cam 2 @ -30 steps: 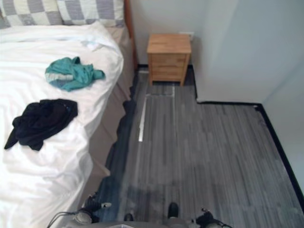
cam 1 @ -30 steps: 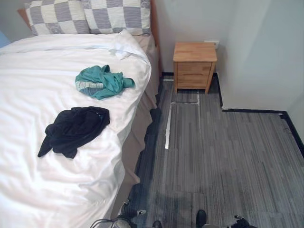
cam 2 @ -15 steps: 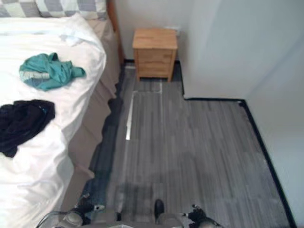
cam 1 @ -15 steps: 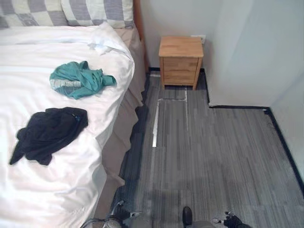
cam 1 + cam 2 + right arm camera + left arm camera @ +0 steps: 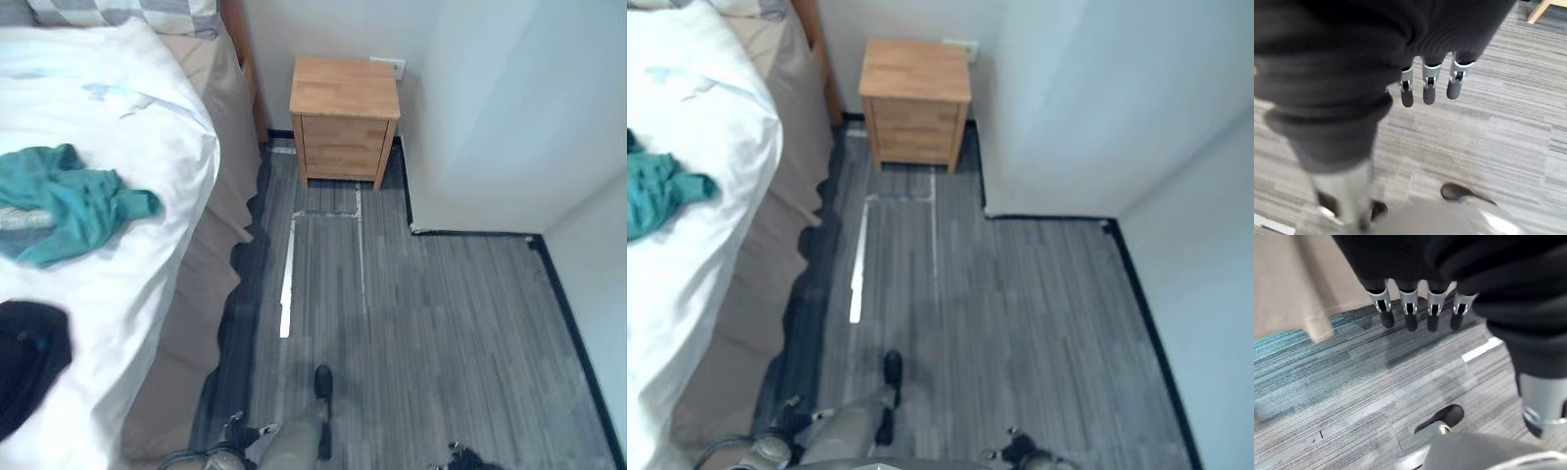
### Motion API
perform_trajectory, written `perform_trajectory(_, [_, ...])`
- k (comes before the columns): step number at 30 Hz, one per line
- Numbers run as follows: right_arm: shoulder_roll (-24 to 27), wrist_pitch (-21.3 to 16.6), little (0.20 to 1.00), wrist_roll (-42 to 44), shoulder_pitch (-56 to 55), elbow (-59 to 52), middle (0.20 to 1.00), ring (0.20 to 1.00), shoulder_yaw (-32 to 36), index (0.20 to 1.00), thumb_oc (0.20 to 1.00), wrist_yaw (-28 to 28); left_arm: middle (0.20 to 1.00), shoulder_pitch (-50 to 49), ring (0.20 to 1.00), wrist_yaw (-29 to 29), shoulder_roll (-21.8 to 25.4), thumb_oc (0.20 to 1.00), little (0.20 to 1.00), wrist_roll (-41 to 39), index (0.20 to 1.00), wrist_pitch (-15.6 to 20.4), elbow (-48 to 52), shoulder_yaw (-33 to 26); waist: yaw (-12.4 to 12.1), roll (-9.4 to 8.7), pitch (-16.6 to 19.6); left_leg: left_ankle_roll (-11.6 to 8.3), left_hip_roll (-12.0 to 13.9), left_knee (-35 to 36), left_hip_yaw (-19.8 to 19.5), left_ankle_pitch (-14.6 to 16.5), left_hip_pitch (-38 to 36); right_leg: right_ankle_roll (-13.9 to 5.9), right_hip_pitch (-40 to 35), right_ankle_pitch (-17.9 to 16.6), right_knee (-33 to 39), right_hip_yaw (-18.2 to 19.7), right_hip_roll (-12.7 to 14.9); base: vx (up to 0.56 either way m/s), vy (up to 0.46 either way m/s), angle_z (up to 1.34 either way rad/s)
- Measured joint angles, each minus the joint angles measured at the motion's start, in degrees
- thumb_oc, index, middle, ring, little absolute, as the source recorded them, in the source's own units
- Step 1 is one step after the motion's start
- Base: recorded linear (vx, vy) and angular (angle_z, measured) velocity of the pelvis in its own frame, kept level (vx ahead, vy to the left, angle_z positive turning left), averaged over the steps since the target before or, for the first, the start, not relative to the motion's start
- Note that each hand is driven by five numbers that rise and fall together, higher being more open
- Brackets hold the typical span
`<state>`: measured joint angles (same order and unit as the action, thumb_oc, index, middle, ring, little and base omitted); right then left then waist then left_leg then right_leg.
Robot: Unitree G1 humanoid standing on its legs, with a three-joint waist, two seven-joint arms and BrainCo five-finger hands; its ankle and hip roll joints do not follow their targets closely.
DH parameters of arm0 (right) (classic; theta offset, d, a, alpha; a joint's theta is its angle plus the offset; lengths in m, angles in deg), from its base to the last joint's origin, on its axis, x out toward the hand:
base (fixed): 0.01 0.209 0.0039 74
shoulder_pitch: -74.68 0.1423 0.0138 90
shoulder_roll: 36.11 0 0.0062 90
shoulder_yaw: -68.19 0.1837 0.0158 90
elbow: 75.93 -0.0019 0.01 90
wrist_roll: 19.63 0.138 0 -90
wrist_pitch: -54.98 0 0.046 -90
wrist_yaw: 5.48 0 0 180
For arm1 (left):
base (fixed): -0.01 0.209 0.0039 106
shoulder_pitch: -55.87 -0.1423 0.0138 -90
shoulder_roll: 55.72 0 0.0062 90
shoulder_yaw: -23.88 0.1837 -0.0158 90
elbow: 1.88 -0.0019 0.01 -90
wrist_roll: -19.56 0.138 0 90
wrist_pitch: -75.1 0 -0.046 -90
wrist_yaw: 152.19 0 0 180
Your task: Tidy up the quilt and then pick up the clothes from the bed and put them into the laundry hamper.
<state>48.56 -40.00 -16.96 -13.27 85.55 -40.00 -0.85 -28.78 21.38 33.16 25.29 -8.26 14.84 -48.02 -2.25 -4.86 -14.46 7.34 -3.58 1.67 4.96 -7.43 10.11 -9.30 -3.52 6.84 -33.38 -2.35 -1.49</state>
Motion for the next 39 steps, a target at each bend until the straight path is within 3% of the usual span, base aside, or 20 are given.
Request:
perform_trajectory(1, [0.15,-0.16,1.000,0.09,-0.04,-2.12,1.000,1.000,0.64,1.000,1.000,0.11,1.000,0.93,1.000,-0.14,-0.66,1.000,1.000,0.06,1.000,-0.47,-1.66,1.01,1.63,0.94,-0.41,-0.20,0.31,0.31,-1.85,1.19,-3.12,-1.87,4.66,-1.20,-10.87,0.19,-1.02,0.56,0.020,0.67])
perform_trajectory(2, [1.12,0.00,1.000,0.04,-0.54,-3.85,1.000,1.000,-0.09,1.000,1.000,0.22,1.000,1.11,1.000,-0.43,-1.46,1.000,1.000,0.10,1.000,-0.87,-0.93,4.59,3.06,2.99,0.35,0.01,0.57,-0.58,-7.12,7.79,-8.48,1.96,11.96,1.50,-14.28,0.41,-0.97,0.76,-0.024,0.77])
perform_trajectory(3, [1.79,-0.04,1.000,0.08,-0.42,-3.42,1.000,1.000,-0.15,1.000,1.000,0.31,1.000,1.37,1.000,-0.47,-1.52,1.000,1.000,0.18,1.000,-0.51,-0.73,4.48,3.38,3.34,0.59,0.11,0.52,-0.46,-6.89,7.58,-9.73,3.67,14.52,2.70,-12.89,-0.95,0.35,0.81,-0.199,1.00])
perform_trajectory(7, [2.62,-0.82,1.000,0.15,0.65,-5.73,1.000,1.000,-0.40,1.000,1.000,0.18,1.000,4.71,1.000,-0.65,-2.68,1.000,1.000,-0.02,1.000,0.16,0.77,4.93,5.43,3.94,1.15,-4.03,-0.90,1.58,-17.06,11.98,-16.30,6.12,22.19,3.41,15.54,0.64,2.78,0.73,-0.211,1.23])
perform_trajectory(8, [2.84,-0.97,1.000,0.19,0.85,-5.60,1.000,1.000,1.02,1.000,1.000,-0.25,1.000,6.22,1.000,-0.65,-2.81,1.000,1.000,-0.04,1.000,0.40,0.74,4.44,7.20,4.76,0.87,-4.65,-0.29,1.56,-21.46,12.35,-18.80,6.46,22.69,-2.17,30.05,6.31,1.45,0.79,-0.207,2.27])
perform_trajectory(10, [2.34,-0.47,1.000,0.16,0.56,-4.73,1.000,1.000,1.71,1.000,1.000,-0.55,1.000,4.28,1.000,-0.81,-2.90,1.000,1.000,-0.04,1.000,0.80,0.29,4.15,6.63,3.55,1.42,-5.74,-2.13,0.22,-21.22,13.23,-24.19,6.68,22.23,-7.42,32.10,8.76,1.12,0.46,-0.153,1.66])
perform_trajectory(11, [1.59,0.09,1.000,0.05,-1.01,-3.60,1.000,1.000,1.33,1.000,1.000,-0.85,1.000,0.96,1.000,-0.75,-2.40,1.000,1.000,-0.07,1.000,0.43,0.01,4.04,6.91,1.70,3.78,-7.79,-4.69,-6.13,-21.06,15.73,-26.68,10.90,20.91,-15.11,26.86,9.02,2.43,0.29,-0.217,1.14])
perform_trajectory(13, [2.55,0.54,1.000,0.00,-0.80,-2.53,1.000,1.000,0.49,1.000,1.000,-0.88,1.000,-1.83,1.000,-0.57,-3.60,1.000,1.000,-0.55,1.000,0.65,0.46,3.30,5.11,3.08,5.56,-11.21,-4.74,-31.29,-15.96,13.79,-15.00,10.31,18.74,-11.03,24.14,7.02,2.83,0.21,-0.192,1.00])
perform_trajectory(15, [1.99,0.48,1.000,-0.34,2.41,-1.27,1.000,1.000,-1.29,1.000,1.000,-1.58,1.000,-1.76,1.000,-1.01,-1.85,1.000,1.000,-0.80,1.000,0.12,0.21,1.31,2.22,2.58,5.37,-10.38,-2.16,-47.59,-9.80,16.34,-0.68,11.00,14.37,-11.77,28.30,6.05,1.93,0.40,-0.231,0.58])
perform_trajectory(18, [0.32,0.94,1.000,-0.01,4.65,-0.62,1.000,1.000,-1.31,1.000,1.000,-1.56,1.000,-1.98,1.000,-1.13,0.01,1.000,1.000,-2.20,1.000,0.46,0.41,-2.40,-0.20,-1.24,3.27,-7.68,0.93,-31.26,0.06,18.54,5.17,12.11,4.94,-9.63,36.40,3.96,1.51,0.43,-0.107,0.47])
perform_trajectory(20, [1.54,1.15,1.000,0.17,5.74,0.12,1.000,1.000,-0.97,1.000,1.000,-2.59,1.000,-3.00,1.000,0.25,0.90,1.000,1.000,-2.35,1.000,0.02,-0.04,-3.96,-0.06,-1.57,2.41,-7.06,1.83,-17.65,6.92,14.28,6.99,12.98,-0.79,-6.73,38.11,-0.83,-0.55,0.34,0.018,0.50])
perform_trajectory(22, [2.15,0.54,1.000,0.10,3.96,1.24,1.000,1.000,1.22,1.000,1.000,-2.26,1.000,-4.93,1.000,1.30,1.16,1.000,1.000,-2.29,1.000,-0.43,-0.34,-5.80,1.12,-1.14,2.84,-3.23,0.56,-15.60,13.71,12.34,6.03,8.56,-4.55,-2.03,36.06,-5.62,-2.37,0.28,0.008,0.88])
perform_trajectory(24, [3.97,1.27,1.000,0.06,0.82,2.92,1.000,1.000,1.82,1.000,1.000,-2.25,1.000,-7.23,1.000,1.84,-0.38,1.000,1.000,-2.24,1.000,-0.71,-2.18,-4.39,1.00,5.77,5.71,5.22,2.27,-9.51,8.86,8.96,-0.74,3.94,1.33,-0.69,13.68,-11.40,-8.61,0.23,-0.108,0.52])
perform_trajectory(26, [1.95,1.57,1.000,0.85,-2.41,-5.27,1.000,1.000,1.59,1.000,1.000,-1.97,1.000,-6.76,1.000,2.01,2.31,1.000,1.000,-2.23,1.000,-1.03,-4.38,-5.08,4.65,2.66,5.51,3.20,1.29,-6.38,2.24,7.77,-4.71,2.41,13.83,0.83,-11.87,-11.52,-3.82,0.21,-0.163,0.95])
perform_trajectory(28, [2.05,1.41,1.000,1.44,-2.31,-7.16,1.000,1.000,1.95,1.000,1.000,-1.88,1.000,-5.29,1.000,2.30,3.37,1.000,1.000,-2.24,1.000,-1.01,-4.95,-5.13,5.13,0.67,5.24,2.35,-1.12,-3.99,-0.85,7.79,-7.32,1.81,17.13,2.16,-11.50,-6.82,0.55,0.24,-0.232,1.15])
perform_trajectory(31, [2.04,0.94,1.000,3.26,-1.24,-7.51,1.000,1.000,1.82,1.000,1.000,-1.72,1.000,-0.98,1.000,2.12,4.35,1.000,1.000,-2.31,1.000,-0.52,-5.64,-5.77,5.43,1.03,5.04,0.41,-2.37,-2.48,-8.79,7.65,-10.39,3.61,16.48,3.67,9.50,2.11,5.06,0.24,-0.230,1.34])
perform_trajectory(34, [2.99,0.21,1.000,4.21,-1.71,-10.48,1.000,1.000,1.86,1.000,1.000,-1.62,1.000,1.20,1.000,1.81,5.50,1.000,1.000,-2.32,1.000,-0.40,-6.40,-7.02,7.49,1.69,5.35,-4.17,-0.43,-2.46,-21.32,8.69,-12.82,4.49,10.38,-1.89,33.69,22.52,-0.88,0.18,-0.248,1.93])
perform_trajectory(35, [3.82,1.07,1.000,3.99,-2.25,-13.12,1.000,1.000,1.93,1.000,1.000,-1.32,1.000,1.02,1.000,1.73,6.20,1.000,1.000,-2.36,1.000,-0.02,-5.79,-7.43,7.41,0.54,5.18,-4.89,-0.68,-1.96,-20.57,8.24,-13.42,4.22,10.84,-4.12,34.01,20.60,-0.33,0.16,-0.383,2.21])
perform_trajectory(36, [5.77,0.84,1.000,3.84,-4.05,-19.34,1.000,1.000,2.01,1.000,1.000,-0.53,1.000,-1.05,1.000,1.63,7.30,1.000,1.000,-2.36,1.000,0.35,-4.74,-7.29,6.93,-1.79,5.61,-4.93,-1.85,-0.62,-18.99,9.07,-15.63,5.23,11.22,-13.97,34.13,17.79,1.34,0.05,-0.165,0.88])
perform_trajectory(39, [13.88,-2.02,1.000,1.62,-2.96,-39.82,1.000,1.000,4.19,1.000,1.000,0.49,1.000,-6.86,1.000,1.76,6.15,1.000,1.000,-2.29,1.000,0.29,-3.33,-9.04,6.67,-1.52,5.39,-7.32,1.24,-1.09,-17.20,12.26,-14.99,8.20,8.58,-15.97,38.14,17.77,-0.01,0.08,-0.160,0.28])
